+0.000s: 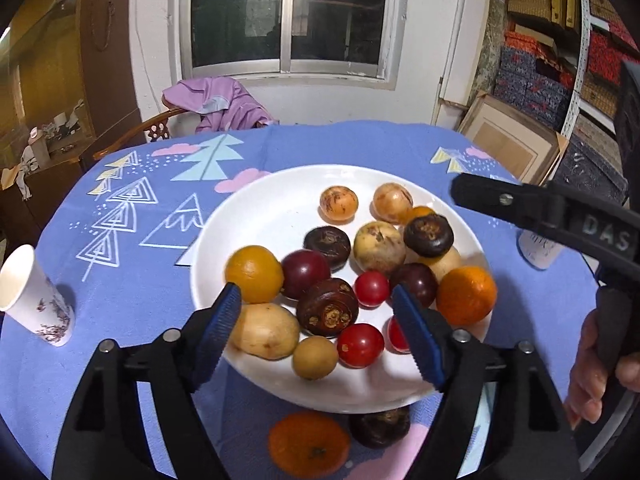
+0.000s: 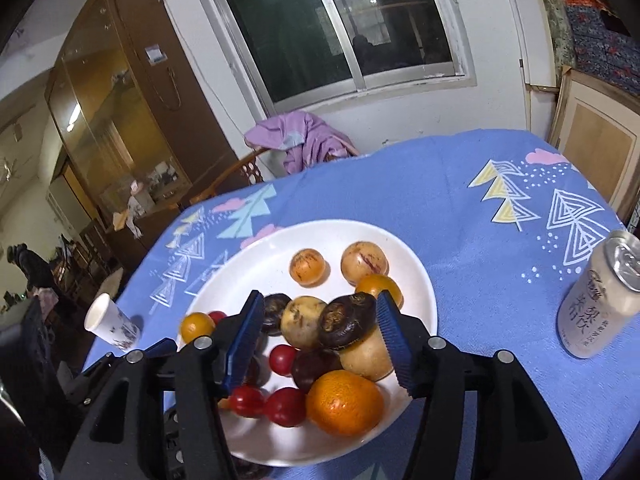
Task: Organize fruits
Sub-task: 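Carry both fruits over the white plate and open both tools, then move both open tools back toward the orange and dark brown fruit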
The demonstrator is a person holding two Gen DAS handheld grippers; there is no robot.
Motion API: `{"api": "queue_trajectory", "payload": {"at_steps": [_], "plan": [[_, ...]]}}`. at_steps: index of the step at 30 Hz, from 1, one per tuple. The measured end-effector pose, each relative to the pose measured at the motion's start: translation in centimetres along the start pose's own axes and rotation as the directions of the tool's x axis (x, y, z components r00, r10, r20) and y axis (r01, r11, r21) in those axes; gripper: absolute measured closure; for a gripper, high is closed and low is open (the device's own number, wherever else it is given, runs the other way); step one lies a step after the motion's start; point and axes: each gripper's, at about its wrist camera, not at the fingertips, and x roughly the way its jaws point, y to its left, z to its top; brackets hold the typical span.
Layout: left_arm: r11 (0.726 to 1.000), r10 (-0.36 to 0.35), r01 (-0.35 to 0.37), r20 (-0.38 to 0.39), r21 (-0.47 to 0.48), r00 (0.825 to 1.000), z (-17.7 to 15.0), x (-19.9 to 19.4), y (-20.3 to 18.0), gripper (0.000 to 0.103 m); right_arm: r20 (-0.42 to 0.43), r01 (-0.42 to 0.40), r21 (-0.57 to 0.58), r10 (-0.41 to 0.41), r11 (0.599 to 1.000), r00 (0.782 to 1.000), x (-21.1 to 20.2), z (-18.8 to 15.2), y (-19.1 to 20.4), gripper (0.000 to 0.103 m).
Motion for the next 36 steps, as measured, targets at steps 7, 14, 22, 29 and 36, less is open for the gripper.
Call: {"api": "queue_trajectory", "payload": {"at_steps": [7, 14, 22, 29, 36], "plan": [[0.997, 0.056, -0.053, 0.047, -0.047, 0.997, -1.6, -4.7, 2.5, 0.013, 0.071, -0.04, -0.006, 0.04, 0.999, 0.997, -5.2, -0.1, 2.1, 0.025], [0.994, 0.101, -0.101, 0.001, -0.034, 0.995, -6.5, -5.5, 3.8, 0.011, 0.092, -0.041, -0.043, 0.045, 0.998, 0.995, -9.0, -2.8, 3.9, 0.013], [0.988, 0.127, -0.128, 0.024, 0.089, 0.992, -8.6, -5.3, 1.3, 0.011, 0.029, 0.009, -0.035, -0.008, 0.999, 1.0, -9.2, -7.2, 1.8, 0.013], [0.986, 0.138, -0.136, -0.014, 0.102, 0.99, -8.9, -3.6, 1.1, 0.011, 0.004, 0.007, -0.018, -0.007, 1.0, 1.0, -8.7, -8.0, 1.3, 0.013], [0.993, 0.095, -0.089, -0.073, 0.083, 0.993, -8.4, -1.9, 1.5, 0.009, -0.015, 0.013, -0.038, -0.014, 0.999, 1.0, -8.0, -8.4, 1.6, 0.013]]}}
